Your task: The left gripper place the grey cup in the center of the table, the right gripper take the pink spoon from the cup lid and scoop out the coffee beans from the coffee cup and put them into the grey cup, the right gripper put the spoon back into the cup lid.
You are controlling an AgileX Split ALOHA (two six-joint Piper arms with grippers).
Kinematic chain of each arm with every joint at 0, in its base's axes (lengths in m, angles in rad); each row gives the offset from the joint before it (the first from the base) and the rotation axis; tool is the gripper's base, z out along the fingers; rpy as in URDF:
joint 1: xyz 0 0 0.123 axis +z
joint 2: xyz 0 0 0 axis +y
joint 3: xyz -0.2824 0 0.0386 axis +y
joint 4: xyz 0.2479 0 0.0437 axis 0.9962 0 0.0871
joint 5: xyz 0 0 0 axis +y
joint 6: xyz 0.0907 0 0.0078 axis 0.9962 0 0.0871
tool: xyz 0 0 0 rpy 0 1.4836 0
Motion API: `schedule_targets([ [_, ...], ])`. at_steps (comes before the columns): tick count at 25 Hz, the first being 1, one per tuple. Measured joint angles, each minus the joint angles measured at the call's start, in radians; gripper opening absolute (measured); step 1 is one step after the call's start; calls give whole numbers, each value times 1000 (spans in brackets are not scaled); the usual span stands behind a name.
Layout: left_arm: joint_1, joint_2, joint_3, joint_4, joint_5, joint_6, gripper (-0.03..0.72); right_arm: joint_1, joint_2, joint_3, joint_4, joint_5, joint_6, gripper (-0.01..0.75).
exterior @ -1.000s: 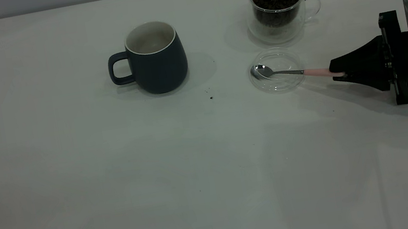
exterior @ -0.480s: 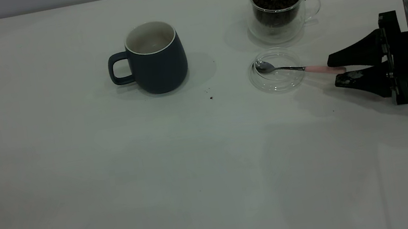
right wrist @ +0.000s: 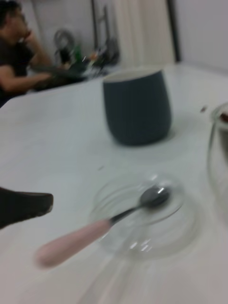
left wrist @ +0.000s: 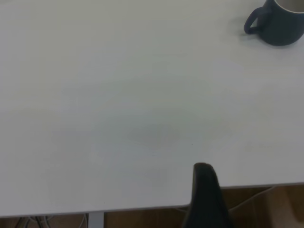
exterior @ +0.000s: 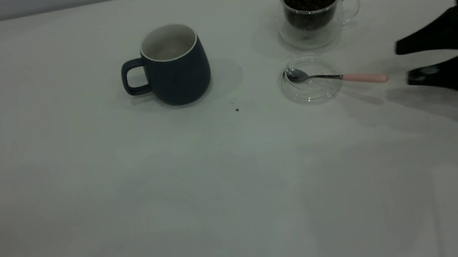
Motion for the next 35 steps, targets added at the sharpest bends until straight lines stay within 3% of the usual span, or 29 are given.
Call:
schedule_targets([
  [6,0,0,0,0,0,0,565,-9,-224,2,-425,-138,430,547],
  [10,0,0,0,0,0,0,565,-9,-433,3,-675,-131,704,547],
  [14,0,0,0,0,0,0,565,5,-653,6,-844,-83,857,547],
  [26,0,0,0,0,0,0,565,223,-1132,68,-1180,29,1109,547],
  [35,0,0,0,0,0,0,565,233,-1484,242,-1312,31,1116,547],
])
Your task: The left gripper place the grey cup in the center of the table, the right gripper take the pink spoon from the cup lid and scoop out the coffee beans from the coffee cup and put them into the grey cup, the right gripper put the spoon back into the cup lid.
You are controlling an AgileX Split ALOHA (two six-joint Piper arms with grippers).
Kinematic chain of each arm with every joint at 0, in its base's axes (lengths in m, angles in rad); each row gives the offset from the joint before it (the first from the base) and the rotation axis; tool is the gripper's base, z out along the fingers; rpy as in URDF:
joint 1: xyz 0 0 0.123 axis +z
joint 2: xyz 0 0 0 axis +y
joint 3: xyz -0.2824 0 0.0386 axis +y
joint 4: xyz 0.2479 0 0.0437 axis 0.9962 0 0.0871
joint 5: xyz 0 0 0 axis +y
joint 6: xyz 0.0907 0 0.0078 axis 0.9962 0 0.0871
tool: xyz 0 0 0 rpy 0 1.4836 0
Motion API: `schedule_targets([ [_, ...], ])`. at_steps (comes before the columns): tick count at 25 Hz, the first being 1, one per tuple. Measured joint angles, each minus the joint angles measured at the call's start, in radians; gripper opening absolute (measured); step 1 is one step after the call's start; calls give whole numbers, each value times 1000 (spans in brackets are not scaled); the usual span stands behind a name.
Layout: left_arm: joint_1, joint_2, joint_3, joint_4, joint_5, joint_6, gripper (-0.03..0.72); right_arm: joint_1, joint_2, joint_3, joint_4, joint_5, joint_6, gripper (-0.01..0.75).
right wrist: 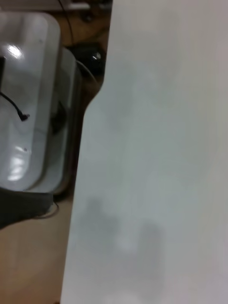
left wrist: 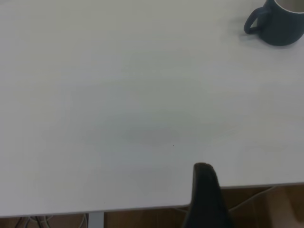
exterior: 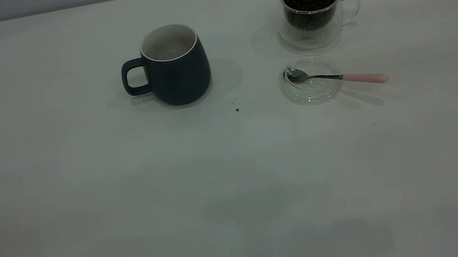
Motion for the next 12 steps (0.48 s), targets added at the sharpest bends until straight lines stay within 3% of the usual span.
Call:
schedule_targets([
  [12,0,0,0,0,0,0,565,15,-627,193,26,45,-7,547],
])
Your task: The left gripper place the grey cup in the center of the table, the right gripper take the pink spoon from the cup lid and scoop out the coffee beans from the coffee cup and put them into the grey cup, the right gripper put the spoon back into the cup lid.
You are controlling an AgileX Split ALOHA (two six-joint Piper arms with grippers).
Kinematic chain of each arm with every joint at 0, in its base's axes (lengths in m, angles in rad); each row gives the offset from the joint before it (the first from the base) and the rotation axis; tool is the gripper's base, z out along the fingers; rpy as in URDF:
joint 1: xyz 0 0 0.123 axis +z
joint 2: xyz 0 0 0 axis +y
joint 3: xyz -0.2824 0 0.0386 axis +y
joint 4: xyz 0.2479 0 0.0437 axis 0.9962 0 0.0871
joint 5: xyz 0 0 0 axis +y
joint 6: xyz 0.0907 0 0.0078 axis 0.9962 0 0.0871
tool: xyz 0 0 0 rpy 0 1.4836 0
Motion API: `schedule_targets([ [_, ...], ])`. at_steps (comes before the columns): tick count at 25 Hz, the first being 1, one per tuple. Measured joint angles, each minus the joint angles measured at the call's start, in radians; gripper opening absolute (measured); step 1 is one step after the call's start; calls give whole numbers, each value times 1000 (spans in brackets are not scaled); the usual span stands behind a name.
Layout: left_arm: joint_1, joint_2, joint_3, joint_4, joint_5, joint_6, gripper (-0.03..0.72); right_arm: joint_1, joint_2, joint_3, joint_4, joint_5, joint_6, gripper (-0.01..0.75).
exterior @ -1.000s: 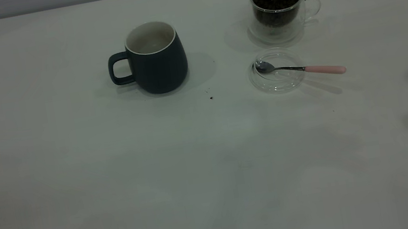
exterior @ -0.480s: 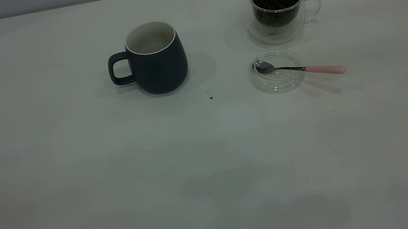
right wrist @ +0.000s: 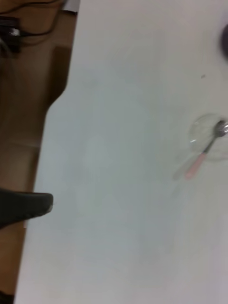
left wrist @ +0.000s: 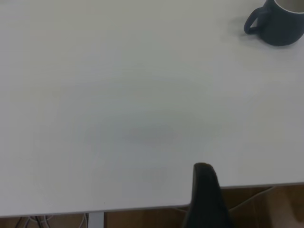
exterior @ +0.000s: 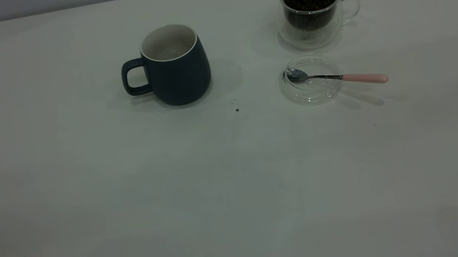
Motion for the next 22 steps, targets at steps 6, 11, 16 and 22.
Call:
schedule_targets([
  [6,0,0,0,0,0,0,565,90,-152,85,-37,13,2,547],
  [11,0,0,0,0,0,0,565,126,-201,90,-111,6,49,547],
  [16,0,0,0,0,0,0,565,126,-276,90,-126,5,72,543],
  [22,0,0,0,0,0,0,565,126,-357,90,-119,6,86,532],
])
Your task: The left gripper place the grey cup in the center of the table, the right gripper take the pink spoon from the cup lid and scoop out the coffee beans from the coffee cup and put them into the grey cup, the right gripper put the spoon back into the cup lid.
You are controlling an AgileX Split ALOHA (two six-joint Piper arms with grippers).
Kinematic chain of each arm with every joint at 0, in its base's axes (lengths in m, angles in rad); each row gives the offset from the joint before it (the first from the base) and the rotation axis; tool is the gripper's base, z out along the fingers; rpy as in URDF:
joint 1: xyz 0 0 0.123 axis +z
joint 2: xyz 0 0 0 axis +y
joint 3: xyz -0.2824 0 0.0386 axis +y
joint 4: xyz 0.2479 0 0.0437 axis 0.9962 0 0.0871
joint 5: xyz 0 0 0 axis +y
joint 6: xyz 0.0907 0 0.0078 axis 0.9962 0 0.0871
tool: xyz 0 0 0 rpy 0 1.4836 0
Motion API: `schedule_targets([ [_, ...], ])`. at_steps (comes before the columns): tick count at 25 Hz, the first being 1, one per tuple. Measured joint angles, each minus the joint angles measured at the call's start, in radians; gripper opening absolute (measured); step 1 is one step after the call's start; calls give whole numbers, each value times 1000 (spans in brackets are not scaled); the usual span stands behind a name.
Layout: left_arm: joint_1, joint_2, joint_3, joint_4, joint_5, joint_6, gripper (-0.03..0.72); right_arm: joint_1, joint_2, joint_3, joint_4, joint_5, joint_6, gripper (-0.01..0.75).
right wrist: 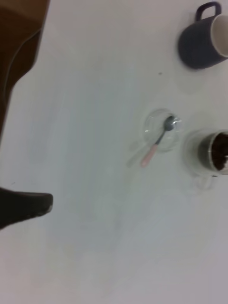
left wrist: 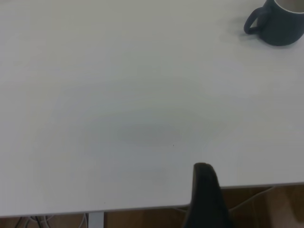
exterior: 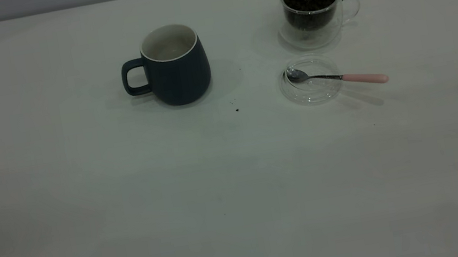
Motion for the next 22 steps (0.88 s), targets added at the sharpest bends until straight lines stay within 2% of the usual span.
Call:
schedule_targets([
  [13,0,0,0,0,0,0,565,0,0,0,-145,0,120,531],
  [22,0,0,0,0,0,0,565,-2,-1,0,-146,0,137,531],
])
